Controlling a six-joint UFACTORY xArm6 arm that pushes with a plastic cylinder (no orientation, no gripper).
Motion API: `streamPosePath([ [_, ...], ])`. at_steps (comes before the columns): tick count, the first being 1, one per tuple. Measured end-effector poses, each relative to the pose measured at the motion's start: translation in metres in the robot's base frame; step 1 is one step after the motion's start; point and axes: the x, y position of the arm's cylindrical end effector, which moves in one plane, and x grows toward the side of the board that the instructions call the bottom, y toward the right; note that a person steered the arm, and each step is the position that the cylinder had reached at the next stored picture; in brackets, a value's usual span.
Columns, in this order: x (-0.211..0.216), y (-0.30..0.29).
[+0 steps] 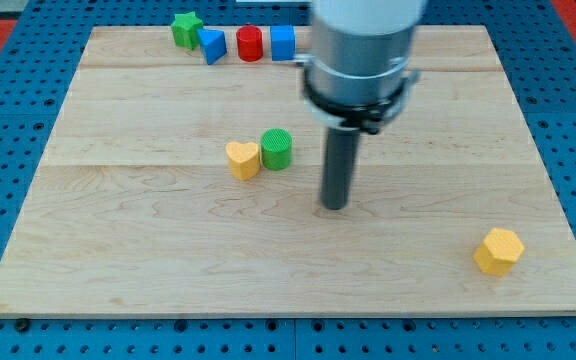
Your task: Move the yellow hexagon slightly up
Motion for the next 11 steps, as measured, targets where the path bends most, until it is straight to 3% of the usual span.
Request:
streamPosePath([
  [1,-0.002,-0.069],
  [4,-0.037,-0.081],
  [6,-0.035,0.088],
  [7,-0.009,0.188],
  [8,0.044,0.264],
  [9,0.113,0.280],
  [11,0.100,0.173],
])
